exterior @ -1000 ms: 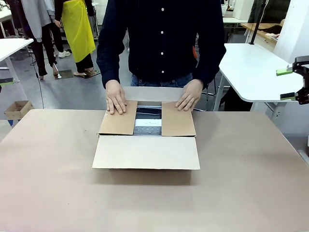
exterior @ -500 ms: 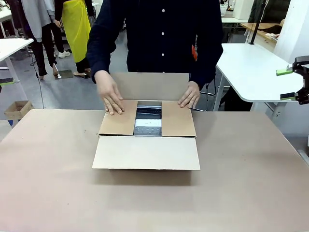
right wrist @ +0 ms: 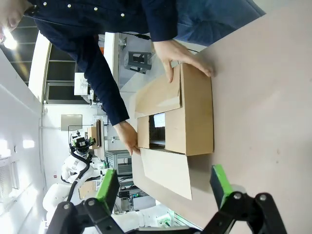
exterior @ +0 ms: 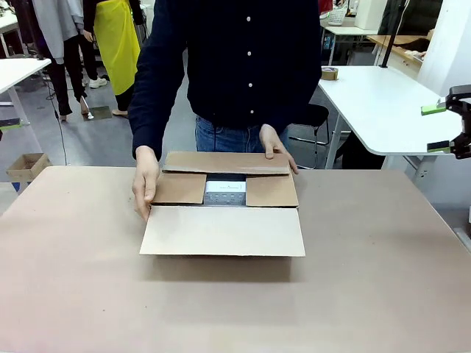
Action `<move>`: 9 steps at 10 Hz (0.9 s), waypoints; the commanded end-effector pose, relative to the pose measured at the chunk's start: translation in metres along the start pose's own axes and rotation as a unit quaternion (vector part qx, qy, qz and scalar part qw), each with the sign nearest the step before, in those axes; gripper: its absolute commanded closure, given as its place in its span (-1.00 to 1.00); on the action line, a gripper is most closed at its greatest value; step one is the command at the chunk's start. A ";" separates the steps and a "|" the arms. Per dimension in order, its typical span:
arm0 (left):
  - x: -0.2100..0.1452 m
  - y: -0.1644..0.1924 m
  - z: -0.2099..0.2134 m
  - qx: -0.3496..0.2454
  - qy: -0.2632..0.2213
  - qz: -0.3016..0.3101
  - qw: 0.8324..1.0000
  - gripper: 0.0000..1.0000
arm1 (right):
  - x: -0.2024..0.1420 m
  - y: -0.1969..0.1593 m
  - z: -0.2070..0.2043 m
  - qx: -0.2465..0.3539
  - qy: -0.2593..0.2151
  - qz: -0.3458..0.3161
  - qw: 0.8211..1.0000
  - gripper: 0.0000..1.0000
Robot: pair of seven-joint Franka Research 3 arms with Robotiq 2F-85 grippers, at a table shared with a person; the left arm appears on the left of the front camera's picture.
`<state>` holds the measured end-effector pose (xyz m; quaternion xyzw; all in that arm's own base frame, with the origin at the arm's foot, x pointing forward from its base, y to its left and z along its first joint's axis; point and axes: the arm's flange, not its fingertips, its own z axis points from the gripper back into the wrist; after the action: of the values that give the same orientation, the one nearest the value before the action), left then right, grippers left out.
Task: Pack the gift set into the box.
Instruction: Press and hold the closed box until the human finishes sealing it.
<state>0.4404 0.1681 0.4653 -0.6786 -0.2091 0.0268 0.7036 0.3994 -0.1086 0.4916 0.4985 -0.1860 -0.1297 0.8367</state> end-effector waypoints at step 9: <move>-0.003 -0.002 0.000 0.001 0.002 0.002 1.000 -1.00 | 0.001 0.003 0.002 -0.004 0.004 -0.003 1.000 -1.00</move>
<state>0.4403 0.1685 0.4653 -0.6785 -0.2094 0.0271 0.7036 0.3994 -0.1086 0.4916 0.4985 -0.1860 -0.1297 0.8367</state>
